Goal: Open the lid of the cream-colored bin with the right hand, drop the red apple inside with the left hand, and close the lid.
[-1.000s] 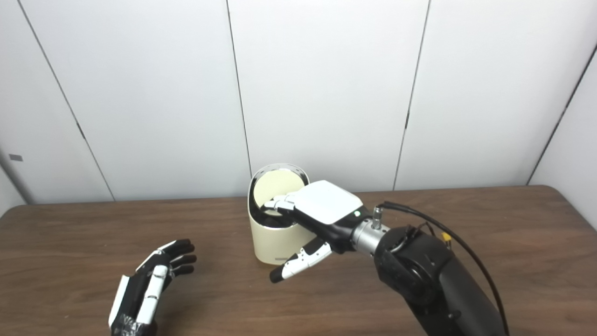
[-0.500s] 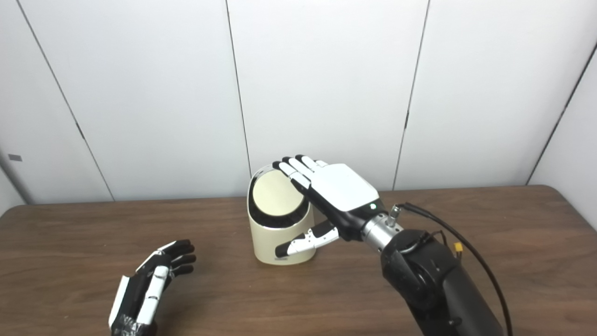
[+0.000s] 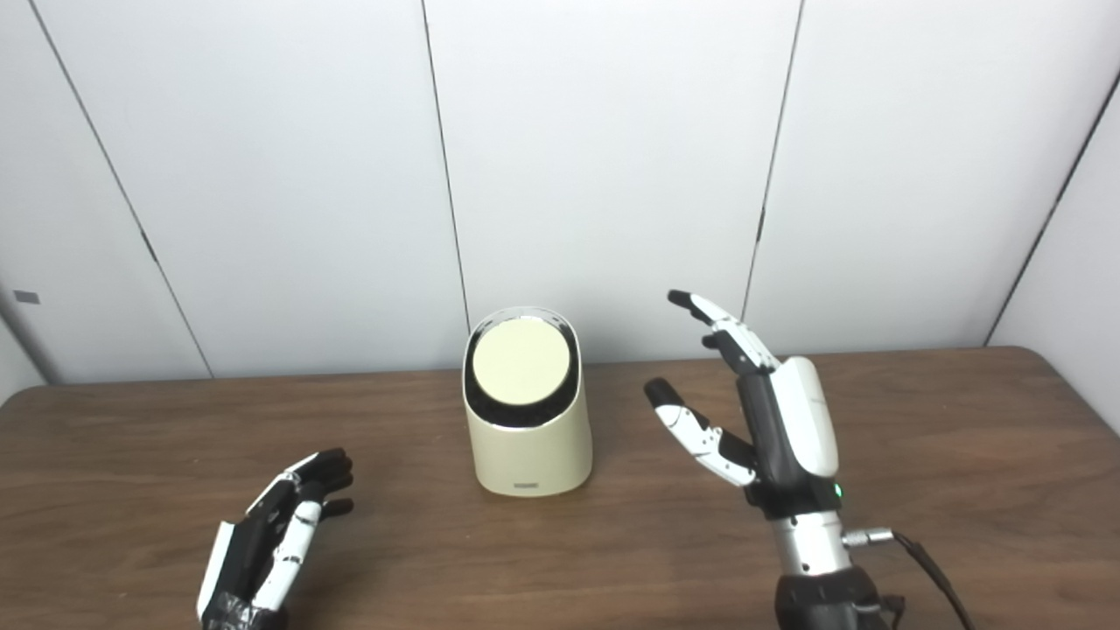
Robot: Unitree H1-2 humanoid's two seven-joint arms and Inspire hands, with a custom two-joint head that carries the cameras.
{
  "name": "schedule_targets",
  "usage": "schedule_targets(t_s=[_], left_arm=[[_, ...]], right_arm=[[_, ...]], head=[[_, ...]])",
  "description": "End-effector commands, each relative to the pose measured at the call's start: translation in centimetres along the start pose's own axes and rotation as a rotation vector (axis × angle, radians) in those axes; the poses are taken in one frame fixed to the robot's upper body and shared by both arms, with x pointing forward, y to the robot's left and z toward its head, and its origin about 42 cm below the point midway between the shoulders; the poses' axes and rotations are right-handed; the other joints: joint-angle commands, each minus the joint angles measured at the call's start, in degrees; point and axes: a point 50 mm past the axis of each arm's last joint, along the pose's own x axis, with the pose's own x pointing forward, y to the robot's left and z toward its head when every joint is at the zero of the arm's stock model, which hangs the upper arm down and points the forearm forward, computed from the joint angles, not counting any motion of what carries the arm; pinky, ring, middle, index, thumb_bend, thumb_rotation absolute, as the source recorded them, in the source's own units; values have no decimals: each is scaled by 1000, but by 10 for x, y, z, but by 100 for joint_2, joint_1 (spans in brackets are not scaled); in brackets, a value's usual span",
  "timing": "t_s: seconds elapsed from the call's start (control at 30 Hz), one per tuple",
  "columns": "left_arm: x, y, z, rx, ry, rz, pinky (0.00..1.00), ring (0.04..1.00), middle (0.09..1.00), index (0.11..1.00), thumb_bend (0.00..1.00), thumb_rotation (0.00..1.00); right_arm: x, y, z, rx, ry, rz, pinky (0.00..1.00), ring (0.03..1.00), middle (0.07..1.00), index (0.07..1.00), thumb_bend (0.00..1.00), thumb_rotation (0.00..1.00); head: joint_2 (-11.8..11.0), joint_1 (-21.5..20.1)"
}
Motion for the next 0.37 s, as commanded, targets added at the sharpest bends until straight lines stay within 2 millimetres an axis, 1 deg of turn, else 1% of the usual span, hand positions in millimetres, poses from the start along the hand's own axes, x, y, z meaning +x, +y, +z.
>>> schedule_targets(t_s=[0.0, 0.03, 0.1, 0.13, 0.17, 0.23, 0.27, 0.33], left_arm=[[9, 1, 11, 37, -75, 12, 698, 774, 791, 783, 219, 465], [9, 2, 10, 45, -77, 16, 692, 769, 786, 779, 215, 437], [10, 3, 9, 52, -83, 18, 688, 760, 780, 772, 214, 412], [10, 3, 9, 52, -83, 18, 686, 757, 778, 770, 214, 409], [10, 3, 8, 50, -83, 20, 686, 756, 778, 770, 216, 408], [10, 3, 9, 46, -81, 19, 689, 755, 777, 769, 226, 426], [10, 4, 9, 44, -78, 19, 692, 758, 779, 770, 228, 427], [9, 4, 8, 42, -73, 21, 694, 763, 781, 771, 230, 421]], right_arm=[[-3, -6, 2, 40, -45, -73, 651, 775, 797, 786, 236, 535], [-9, -7, -2, 44, -31, -81, 633, 755, 782, 778, 241, 497], [-22, -8, -12, 44, -4, -79, 617, 738, 765, 769, 245, 394], [-27, -8, -17, 37, 11, -71, 613, 735, 764, 769, 247, 386], [-33, -9, -24, 32, 20, -61, 602, 731, 765, 769, 253, 397], [-42, -10, -37, 23, 38, -44, 586, 720, 773, 767, 269, 331], [-46, -10, -41, 20, 55, -38, 600, 731, 778, 769, 272, 323], [-52, -9, -45, 19, 81, -32, 650, 759, 783, 770, 277, 364]], head=[[15, -6], [10, -13], [-2, -12], [-2, -12], [-20, 22], [-20, 35], [-15, 40], [-8, 39]])
